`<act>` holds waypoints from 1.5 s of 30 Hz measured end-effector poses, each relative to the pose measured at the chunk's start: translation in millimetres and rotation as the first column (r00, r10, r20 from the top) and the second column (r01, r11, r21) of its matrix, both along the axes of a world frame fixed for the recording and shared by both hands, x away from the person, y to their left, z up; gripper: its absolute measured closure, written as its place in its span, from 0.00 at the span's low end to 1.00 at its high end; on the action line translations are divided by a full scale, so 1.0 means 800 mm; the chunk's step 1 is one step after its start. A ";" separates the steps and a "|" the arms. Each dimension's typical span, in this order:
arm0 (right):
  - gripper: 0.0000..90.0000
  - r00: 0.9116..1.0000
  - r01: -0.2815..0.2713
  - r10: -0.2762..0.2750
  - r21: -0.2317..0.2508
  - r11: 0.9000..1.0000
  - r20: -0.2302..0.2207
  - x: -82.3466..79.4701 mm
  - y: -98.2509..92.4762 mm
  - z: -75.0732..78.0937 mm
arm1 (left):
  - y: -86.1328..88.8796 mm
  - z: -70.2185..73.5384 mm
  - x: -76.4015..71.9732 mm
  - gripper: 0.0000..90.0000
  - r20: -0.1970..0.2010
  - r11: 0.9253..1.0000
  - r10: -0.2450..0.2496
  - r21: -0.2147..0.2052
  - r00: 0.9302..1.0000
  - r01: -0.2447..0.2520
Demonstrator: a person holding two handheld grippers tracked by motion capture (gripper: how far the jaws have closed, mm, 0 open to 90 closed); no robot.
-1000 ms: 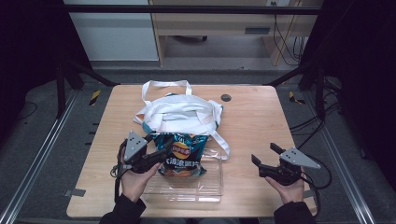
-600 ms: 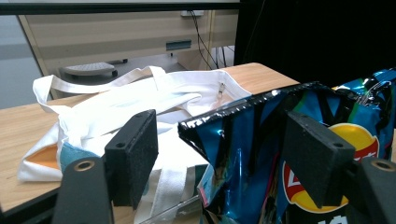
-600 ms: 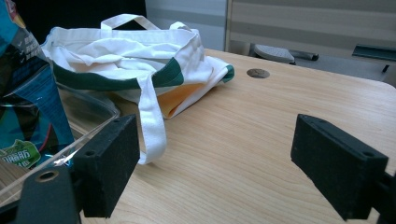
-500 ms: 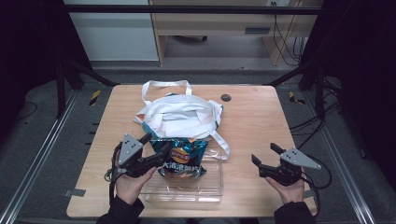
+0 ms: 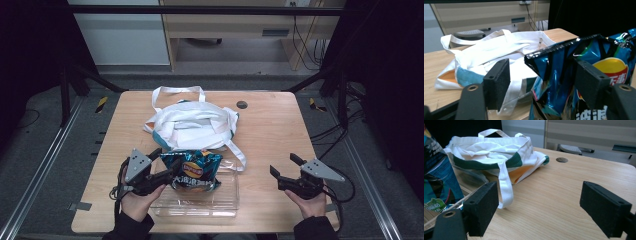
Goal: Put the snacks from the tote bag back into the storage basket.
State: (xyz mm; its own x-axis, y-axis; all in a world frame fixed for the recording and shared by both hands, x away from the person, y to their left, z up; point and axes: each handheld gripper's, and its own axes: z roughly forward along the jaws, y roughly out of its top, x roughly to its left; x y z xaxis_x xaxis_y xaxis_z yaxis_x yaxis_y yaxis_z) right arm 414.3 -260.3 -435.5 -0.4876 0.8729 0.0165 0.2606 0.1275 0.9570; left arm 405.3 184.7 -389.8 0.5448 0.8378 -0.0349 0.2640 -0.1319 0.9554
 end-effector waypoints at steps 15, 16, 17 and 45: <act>0.17 1.000 0.000 0.000 0.007 1.000 -0.002 -0.001 0.001 0.000 | 0.018 -0.011 -0.023 0.32 0.000 0.999 -0.010 0.034 1.000 0.010; 0.17 1.000 0.001 -0.001 0.007 1.000 -0.001 -0.001 0.001 0.000 | 0.020 -0.012 -0.025 0.32 0.000 0.999 -0.011 0.035 1.000 0.011; 0.17 1.000 0.001 -0.001 0.007 1.000 -0.002 -0.001 0.001 0.000 | 0.022 -0.012 -0.026 0.32 -0.001 0.999 -0.012 0.039 1.000 0.012; 0.17 1.000 0.002 -0.002 0.010 1.000 -0.002 -0.001 0.001 0.000 | 0.065 -0.028 -0.015 0.32 -0.031 0.996 0.077 0.041 0.997 -0.076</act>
State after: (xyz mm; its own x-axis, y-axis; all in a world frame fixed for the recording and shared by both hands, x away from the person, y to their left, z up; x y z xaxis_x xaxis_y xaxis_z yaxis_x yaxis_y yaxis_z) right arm 413.5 -259.6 -435.3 -0.4859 0.8736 0.0257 0.2627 0.1179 0.9576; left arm 393.1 236.5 -412.6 0.4779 0.8782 -0.0175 0.3061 -0.1478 0.9405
